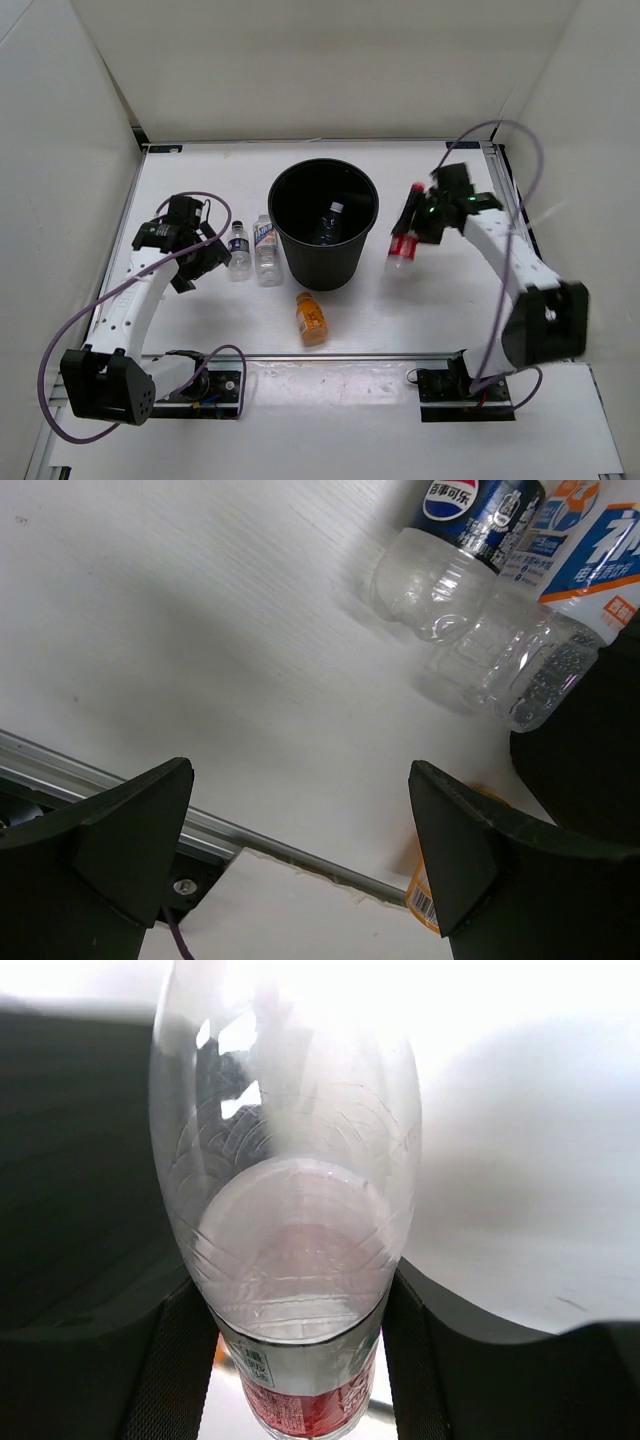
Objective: Put the plastic bottles in the bin
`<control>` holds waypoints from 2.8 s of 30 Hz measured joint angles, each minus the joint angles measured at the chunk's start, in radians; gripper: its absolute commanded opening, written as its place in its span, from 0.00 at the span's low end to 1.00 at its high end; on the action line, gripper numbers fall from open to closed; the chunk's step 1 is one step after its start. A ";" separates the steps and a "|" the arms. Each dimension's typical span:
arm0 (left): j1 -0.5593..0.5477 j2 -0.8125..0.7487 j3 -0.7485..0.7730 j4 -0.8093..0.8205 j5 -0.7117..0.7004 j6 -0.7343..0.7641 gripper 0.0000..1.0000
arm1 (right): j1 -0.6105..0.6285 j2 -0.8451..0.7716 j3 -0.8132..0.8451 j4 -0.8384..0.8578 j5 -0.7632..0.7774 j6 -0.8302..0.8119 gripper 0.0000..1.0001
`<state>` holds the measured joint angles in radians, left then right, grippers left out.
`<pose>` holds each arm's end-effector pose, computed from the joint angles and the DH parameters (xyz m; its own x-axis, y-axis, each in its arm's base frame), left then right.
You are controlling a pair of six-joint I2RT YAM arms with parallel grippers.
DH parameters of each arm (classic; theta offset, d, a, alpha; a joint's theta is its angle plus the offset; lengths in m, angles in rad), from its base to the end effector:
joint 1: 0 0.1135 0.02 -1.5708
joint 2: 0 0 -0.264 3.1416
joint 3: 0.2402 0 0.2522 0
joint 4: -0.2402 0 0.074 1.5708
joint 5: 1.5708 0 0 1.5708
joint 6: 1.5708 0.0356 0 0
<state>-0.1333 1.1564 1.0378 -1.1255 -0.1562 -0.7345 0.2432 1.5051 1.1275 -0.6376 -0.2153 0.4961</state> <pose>0.1980 -0.0210 0.2824 -0.7515 -0.5672 -0.3369 -0.5684 0.8159 -0.1057 0.2989 0.0820 0.2500 -0.8892 0.2585 -0.3775 0.0894 0.9074 0.4107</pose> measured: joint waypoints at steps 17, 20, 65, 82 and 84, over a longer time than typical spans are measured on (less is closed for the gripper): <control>-0.028 -0.012 0.009 0.091 0.097 0.040 1.00 | 0.373 0.199 1.015 -0.003 0.116 -0.142 1.00; -0.028 -0.012 0.018 0.128 0.109 0.047 1.00 | 0.428 0.252 0.961 -0.090 0.191 -0.169 1.00; -0.154 0.007 0.581 0.460 0.232 0.134 0.58 | 0.225 -0.166 0.592 -0.282 0.089 -0.094 1.00; -0.426 0.197 0.569 0.380 0.053 0.206 1.00 | -0.013 -0.213 0.560 -0.243 -0.032 -0.026 1.00; -0.311 0.095 0.486 0.381 0.028 0.169 1.00 | -0.014 -0.230 0.559 -0.242 -0.039 -0.025 1.00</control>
<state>-0.4438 1.2510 1.5238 -0.7441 -0.1284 -0.5655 0.2291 1.2751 1.6863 -0.8799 -0.2546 0.4709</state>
